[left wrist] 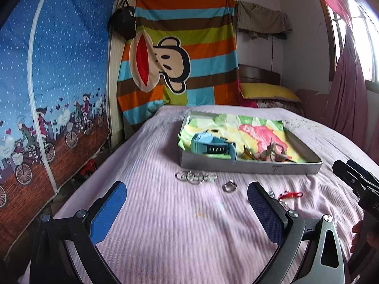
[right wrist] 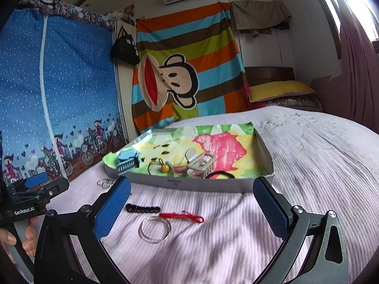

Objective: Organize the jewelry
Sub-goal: 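Withdraw both tools from the tray, then lower the right tool to the thin silver wire ring while the left tool approaches the small silver ring, then close the right tool on the wire ring while the left tool grasps the small silver ring, then carry the wire ring and the small silver ring over the tray with both tools, then open the right tool to drop the wire ring while the left tool releases the small ring, then withdraw both tools from the tray toward the remaining items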

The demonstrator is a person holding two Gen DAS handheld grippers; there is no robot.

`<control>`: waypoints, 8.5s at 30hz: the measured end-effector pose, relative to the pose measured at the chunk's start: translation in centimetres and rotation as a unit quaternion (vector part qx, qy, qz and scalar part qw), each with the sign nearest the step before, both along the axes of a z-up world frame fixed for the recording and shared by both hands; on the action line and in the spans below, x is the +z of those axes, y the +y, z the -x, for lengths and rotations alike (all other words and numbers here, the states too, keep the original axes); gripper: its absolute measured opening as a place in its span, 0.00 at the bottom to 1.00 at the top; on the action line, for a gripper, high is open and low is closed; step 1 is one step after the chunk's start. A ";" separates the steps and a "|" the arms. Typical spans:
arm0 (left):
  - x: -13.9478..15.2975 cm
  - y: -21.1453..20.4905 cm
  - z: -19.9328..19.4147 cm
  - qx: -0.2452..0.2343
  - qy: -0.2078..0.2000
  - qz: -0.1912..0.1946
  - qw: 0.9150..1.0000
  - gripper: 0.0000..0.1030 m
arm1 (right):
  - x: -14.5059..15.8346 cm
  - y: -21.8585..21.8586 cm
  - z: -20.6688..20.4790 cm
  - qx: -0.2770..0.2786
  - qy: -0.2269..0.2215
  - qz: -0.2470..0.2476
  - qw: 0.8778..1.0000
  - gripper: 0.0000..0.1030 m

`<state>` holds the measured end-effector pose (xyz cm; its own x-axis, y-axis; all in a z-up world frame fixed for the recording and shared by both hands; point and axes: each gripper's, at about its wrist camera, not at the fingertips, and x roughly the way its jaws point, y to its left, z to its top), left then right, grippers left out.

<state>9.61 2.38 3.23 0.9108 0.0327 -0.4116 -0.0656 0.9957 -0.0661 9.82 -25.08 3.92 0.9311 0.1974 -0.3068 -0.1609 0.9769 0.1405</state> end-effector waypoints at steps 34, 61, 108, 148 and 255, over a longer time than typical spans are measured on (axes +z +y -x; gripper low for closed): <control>-3.9 -0.1 -4.1 -0.051 0.130 0.021 0.990 1.00 | -4.6 3.6 -4.4 0.053 0.150 0.057 0.986 0.78; -4.2 -2.0 -9.3 -0.134 0.153 0.050 0.978 0.55 | -7.0 5.6 -7.6 0.089 0.218 0.064 0.970 0.16; -5.0 -1.6 -6.2 -0.121 0.125 0.102 0.979 0.19 | -6.6 4.6 -6.5 0.115 0.186 0.002 0.976 0.04; -1.7 -2.1 -4.3 -0.097 0.038 0.079 0.992 0.19 | 0.0 3.7 -2.4 0.118 0.003 -0.037 0.992 0.02; -0.1 0.3 -0.2 -0.032 0.002 0.016 0.999 1.00 | -0.1 0.7 0.1 0.009 -0.006 0.014 1.000 0.98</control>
